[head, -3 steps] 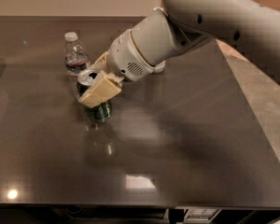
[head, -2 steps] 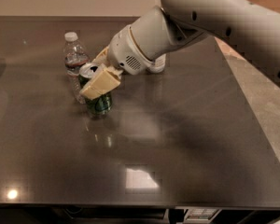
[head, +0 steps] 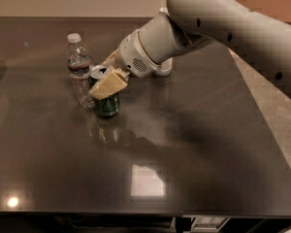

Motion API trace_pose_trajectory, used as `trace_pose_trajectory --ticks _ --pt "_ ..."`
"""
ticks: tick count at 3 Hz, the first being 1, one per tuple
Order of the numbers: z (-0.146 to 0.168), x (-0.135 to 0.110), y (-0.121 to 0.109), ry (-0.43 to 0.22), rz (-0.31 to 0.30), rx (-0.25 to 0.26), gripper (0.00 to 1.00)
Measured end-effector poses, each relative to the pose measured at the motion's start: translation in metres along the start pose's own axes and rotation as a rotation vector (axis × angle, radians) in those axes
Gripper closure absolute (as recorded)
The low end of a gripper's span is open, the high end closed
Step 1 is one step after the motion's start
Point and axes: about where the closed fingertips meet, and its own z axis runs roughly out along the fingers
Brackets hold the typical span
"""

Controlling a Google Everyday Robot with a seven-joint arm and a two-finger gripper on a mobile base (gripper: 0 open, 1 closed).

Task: Move green can near water bottle

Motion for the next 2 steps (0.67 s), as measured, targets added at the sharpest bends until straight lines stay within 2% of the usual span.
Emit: trace_pose_trajectory --ticks 2 --pt "0.0103 0.0142 -0.0112 0.004 0.025 0.009 0.36"
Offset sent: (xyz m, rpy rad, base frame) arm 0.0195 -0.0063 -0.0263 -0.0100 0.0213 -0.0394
